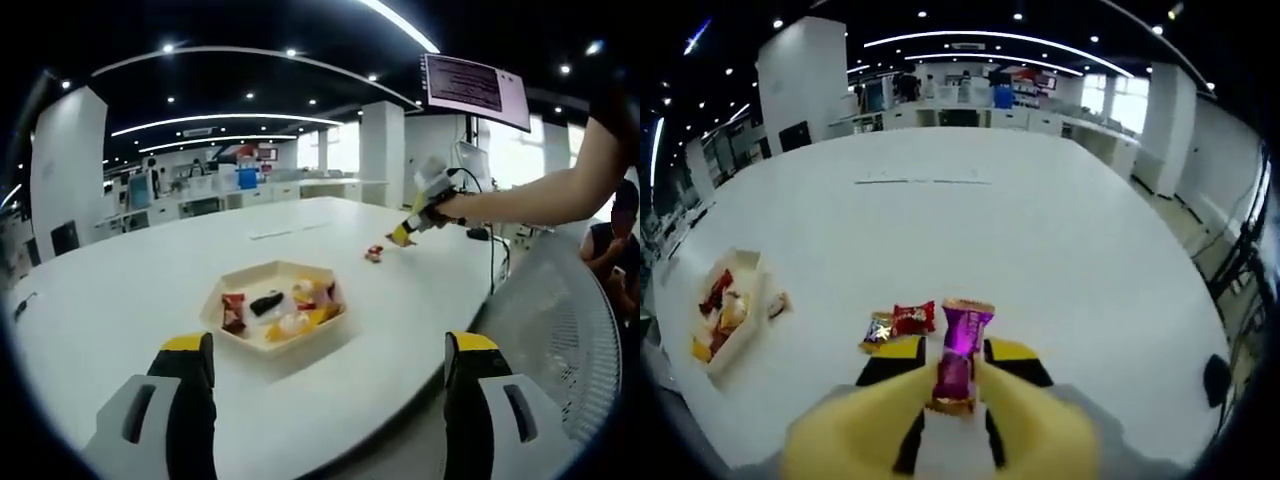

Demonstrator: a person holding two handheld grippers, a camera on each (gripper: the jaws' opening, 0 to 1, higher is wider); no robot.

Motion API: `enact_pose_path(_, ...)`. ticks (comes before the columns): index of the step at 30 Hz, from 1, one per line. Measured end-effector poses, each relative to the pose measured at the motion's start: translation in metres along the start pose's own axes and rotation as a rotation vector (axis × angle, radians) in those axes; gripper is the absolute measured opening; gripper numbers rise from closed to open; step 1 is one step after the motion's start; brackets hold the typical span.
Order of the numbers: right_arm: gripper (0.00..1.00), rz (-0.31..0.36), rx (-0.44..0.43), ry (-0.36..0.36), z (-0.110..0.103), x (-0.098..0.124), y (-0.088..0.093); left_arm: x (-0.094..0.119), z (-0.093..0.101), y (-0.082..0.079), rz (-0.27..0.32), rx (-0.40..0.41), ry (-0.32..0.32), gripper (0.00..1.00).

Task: Place the target food into the container with the food tongs after gripping and lifting it, then release it inside without dropping or visibly crushing the food.

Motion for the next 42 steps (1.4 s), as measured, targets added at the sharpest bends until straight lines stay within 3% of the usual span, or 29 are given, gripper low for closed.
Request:
enact_pose_path(5, 0.21, 0.061, 0.032, -0.013, -0.01, 0.021, -0.029, 0.0, 0.001, -0.002, 0.01, -0.002, 0.005, 0.93)
enact_pose_path(12, 0.21, 0.116, 0.05, -0.042, -0.028, 0.043, -0.05, 0.001, 0.002, -0.003, 0.019, -0.004, 0.009, 0.93)
enact_pose_path(25, 0.22, 0.187, 0.082, -0.058, -0.042, 0.075, -0.074, 0.001, 0.002, -0.005, 0.03, -0.007, 0.009, 0.93)
enact_pose_path(34, 0.22, 0.19, 0.114, -0.062, -0.052, 0.079, -0.075, 0.002, 0.001, -0.006, 0.036, -0.005, 0.004, 0.93)
enact_pose_path(42, 0.22, 0.197, 0.134, -0.128, -0.092, 0.076, -0.083, 0.002, 0.001, -0.005, 0.035, -0.006, 0.006, 0.93)
Point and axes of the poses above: the point that each gripper's makers call its tool centre point, and the gripper's own axes: x roughly backward along the fingers, z roughly to its right, y roughly out of its underside, the point moved 1 cm from there along x, roughly backward along the fingers, and after that the axes turned 5 degrees about z, right-handed, at the moved point
